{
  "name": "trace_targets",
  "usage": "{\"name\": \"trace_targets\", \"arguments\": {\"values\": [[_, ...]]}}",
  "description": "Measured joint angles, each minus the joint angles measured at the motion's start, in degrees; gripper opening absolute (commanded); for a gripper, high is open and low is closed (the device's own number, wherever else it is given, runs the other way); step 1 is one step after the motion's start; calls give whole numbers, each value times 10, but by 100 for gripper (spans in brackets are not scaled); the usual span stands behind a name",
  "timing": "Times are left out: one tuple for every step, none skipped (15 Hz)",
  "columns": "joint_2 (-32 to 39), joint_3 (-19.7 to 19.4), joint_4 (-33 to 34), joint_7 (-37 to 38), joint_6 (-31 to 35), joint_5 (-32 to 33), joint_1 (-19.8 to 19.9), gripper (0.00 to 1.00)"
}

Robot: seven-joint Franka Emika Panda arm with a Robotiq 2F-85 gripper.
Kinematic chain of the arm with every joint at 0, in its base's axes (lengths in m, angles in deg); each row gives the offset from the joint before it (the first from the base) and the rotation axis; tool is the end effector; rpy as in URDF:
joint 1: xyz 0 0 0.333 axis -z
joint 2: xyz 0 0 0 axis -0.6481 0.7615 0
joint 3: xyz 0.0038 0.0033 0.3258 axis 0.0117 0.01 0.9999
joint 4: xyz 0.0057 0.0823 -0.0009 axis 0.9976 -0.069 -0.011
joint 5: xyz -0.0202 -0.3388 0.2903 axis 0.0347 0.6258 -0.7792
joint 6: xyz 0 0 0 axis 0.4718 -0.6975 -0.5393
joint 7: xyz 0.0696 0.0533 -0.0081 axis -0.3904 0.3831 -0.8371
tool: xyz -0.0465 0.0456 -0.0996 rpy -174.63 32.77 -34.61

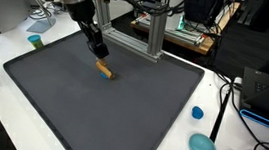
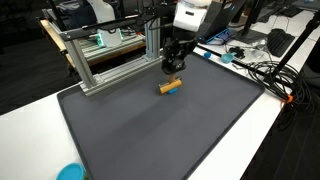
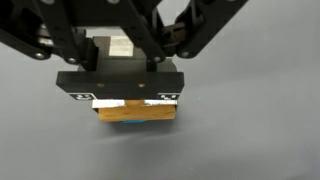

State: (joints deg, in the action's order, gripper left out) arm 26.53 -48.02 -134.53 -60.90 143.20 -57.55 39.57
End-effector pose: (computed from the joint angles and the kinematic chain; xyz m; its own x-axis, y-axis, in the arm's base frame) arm 0.7084 -0.0177 0.2882 0.9688 -0.2126 -0.1278 -0.2068 -0.9767 0.0568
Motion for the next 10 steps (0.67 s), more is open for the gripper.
{"name": "trace_targets", "arguments": {"values": [[-9,2,-11,0,21,0,0,23],[-15,3,-21,0,36,0,-1,23],[-19,4,-28,0,46,0,-1,23],[-23,5,-35,0,54,0,-1,23],[-25,5,-42,0,64,-2,-1,23],[-27,5,-49,0,76,-5,0,23],[-30,5,-55,0,88,-9,1,23],[-34,5,-60,0,98,-15,2,23],[-39,5,-65,-1,108,-21,4,23],[-42,5,-67,-1,112,-25,6,23]]}}
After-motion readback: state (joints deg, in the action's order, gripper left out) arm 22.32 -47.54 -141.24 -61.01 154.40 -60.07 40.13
